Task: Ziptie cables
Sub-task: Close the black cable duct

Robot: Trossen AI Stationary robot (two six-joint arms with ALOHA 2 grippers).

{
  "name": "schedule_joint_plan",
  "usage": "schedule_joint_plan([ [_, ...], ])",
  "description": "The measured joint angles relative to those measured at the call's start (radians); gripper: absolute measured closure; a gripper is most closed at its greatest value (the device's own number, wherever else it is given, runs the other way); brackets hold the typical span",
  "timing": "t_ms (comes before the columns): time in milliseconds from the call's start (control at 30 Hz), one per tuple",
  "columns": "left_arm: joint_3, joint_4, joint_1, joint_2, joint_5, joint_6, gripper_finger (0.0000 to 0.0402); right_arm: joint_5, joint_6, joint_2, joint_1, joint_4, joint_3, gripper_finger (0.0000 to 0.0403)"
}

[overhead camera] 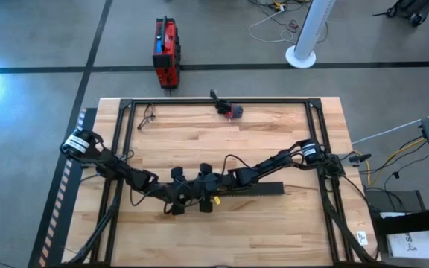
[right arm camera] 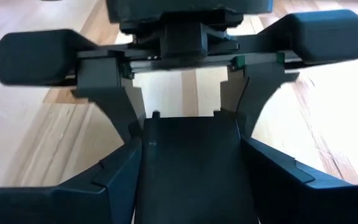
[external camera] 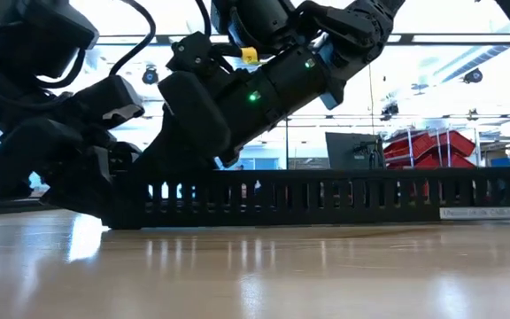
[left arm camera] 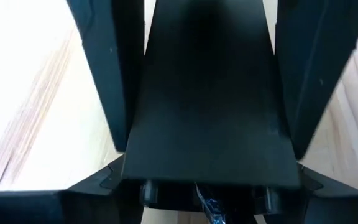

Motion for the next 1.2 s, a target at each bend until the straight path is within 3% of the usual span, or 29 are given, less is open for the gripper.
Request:
schedule_joint_plan([
  [333, 0.000, 0.026, 0.001, 0.000, 0.006, 0.017, 0.0180, 0.012, 0.023, 0.027, -0.002, 0.031, 0.005, 0.0177],
  [900, -0.010, 0.007, 0.001, -0.002, 0.008, -0.023, 0.0182, 0.016, 0.013, 0.001, 0.000, -0.060, 0.005, 0.0182],
  [1200, -0.013, 0.015, 0.001, -0.003, 0.007, -0.026, 0.0180, 0.016, 0.017, 0.008, 0.000, 0.005, -0.002, 0.0183],
])
